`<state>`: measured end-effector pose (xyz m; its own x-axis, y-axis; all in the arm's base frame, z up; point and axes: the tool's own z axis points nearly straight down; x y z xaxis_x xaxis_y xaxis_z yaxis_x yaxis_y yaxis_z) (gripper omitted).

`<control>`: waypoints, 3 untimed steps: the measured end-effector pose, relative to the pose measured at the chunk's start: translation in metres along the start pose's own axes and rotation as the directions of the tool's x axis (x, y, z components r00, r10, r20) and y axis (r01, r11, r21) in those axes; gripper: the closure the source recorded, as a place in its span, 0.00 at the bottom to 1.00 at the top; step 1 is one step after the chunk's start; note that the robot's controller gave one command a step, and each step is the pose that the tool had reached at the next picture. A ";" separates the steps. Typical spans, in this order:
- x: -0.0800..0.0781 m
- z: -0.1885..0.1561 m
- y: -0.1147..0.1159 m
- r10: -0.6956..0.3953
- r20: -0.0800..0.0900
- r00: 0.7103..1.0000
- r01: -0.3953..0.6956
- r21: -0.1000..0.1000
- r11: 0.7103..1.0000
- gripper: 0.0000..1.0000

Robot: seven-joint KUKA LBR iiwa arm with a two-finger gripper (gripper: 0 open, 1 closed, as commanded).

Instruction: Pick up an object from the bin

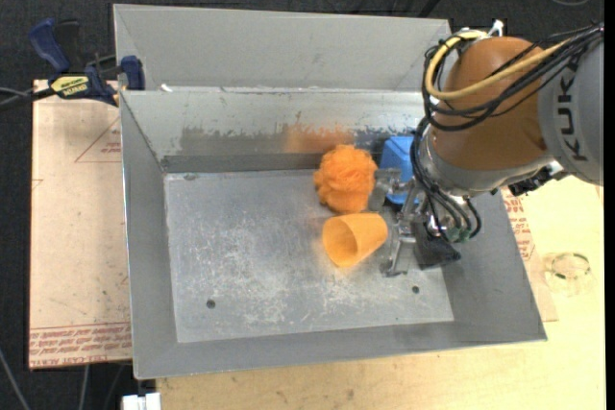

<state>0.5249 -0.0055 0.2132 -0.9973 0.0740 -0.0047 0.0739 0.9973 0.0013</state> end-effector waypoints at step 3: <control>-0.016 0.123 -0.026 0.117 0.024 0.993 -0.117 -0.006 0.993 0.00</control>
Offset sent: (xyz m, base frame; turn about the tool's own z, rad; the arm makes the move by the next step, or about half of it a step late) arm -0.0184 -0.0094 -0.1176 -0.0202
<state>0.5395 -0.0324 0.0906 -0.9814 0.1902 -0.0281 0.1900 0.9818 0.0076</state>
